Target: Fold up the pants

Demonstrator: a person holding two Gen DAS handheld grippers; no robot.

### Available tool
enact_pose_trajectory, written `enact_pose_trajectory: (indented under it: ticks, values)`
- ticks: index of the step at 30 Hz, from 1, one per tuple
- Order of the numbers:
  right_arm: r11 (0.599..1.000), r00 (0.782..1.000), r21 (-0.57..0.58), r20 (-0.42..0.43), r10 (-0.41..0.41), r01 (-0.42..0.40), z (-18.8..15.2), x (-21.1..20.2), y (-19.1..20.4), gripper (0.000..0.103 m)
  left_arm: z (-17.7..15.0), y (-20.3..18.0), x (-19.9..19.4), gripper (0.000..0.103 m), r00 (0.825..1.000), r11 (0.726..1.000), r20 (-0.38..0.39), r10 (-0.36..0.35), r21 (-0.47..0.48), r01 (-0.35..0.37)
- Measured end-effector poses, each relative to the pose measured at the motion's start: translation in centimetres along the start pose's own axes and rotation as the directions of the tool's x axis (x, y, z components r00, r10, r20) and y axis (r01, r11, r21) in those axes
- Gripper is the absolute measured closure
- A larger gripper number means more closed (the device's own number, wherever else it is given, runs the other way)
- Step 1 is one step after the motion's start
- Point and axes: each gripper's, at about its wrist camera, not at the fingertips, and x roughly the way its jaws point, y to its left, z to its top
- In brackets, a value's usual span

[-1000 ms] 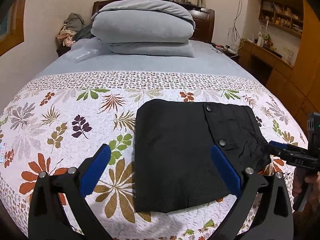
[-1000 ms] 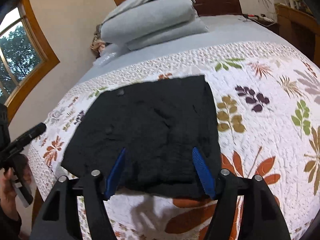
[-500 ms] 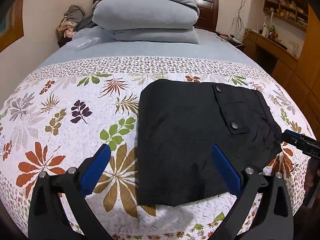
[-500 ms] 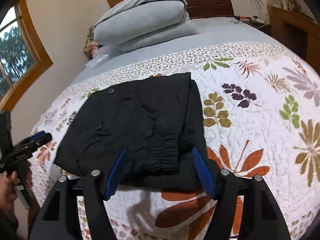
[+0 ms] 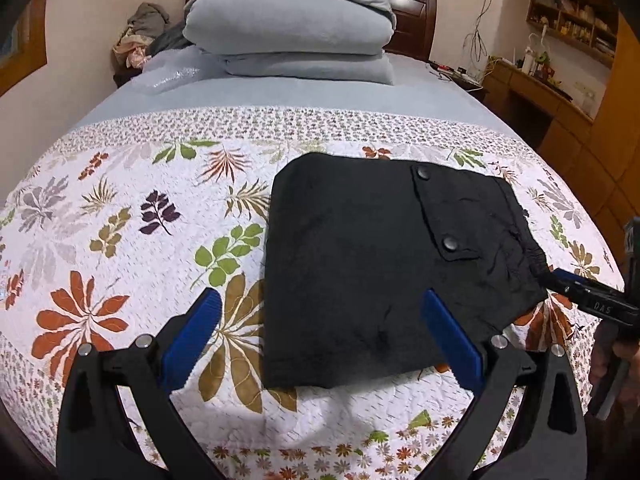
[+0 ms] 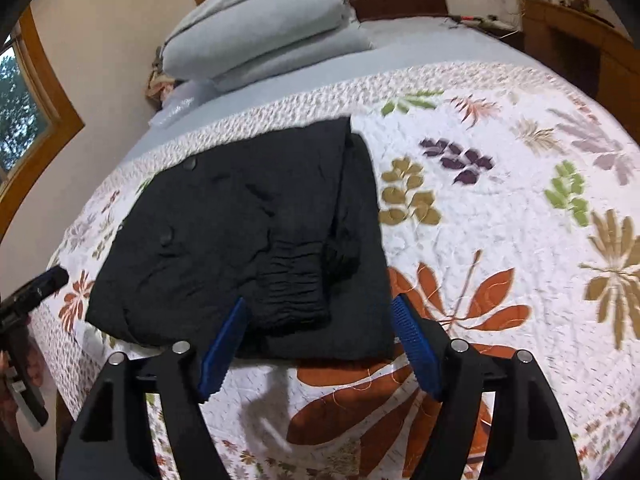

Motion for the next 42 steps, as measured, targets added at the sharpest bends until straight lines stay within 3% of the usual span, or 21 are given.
enact_pose_trajectory:
  ticks: [5,11,22,28,42]
  values:
    - [1.0,0.999,0.003,0.046,-0.006,0.005,0.2,-3.3,2.0,0.026,0.1,-0.7,-2.0,0.003,0.999,1.0,0.027,-0.017,-0.002,0.017]
    - [0.998,0.996,-0.031,0.081,-0.045,0.047,0.3,-6.7,5.3,0.009,0.1,-1.5,-4.4,0.003,0.999,1.0,0.045,-0.017,0.017,0.016]
    - [0.995,0.991,-0.054,0.112,-0.079,0.086,-0.6,-9.3,8.5,0.004,-0.4,-1.8,-8.1,0.003,0.996,0.998,0.072,-0.059,-0.005,0.059]
    - [0.996,0.992,-0.065,0.115,-0.053,0.061,-1.4,-10.2,9.3,0.004,-0.5,-2.2,-9.5,0.003,0.997,0.999,0.071,-0.037,0.007,0.036]
    - [0.978,0.972,-0.103,0.169,-0.165,0.184,-1.2,-13.6,10.0,0.004,-0.1,-2.5,-12.6,0.003,0.992,0.999,0.117,-0.045,-0.01,0.046]
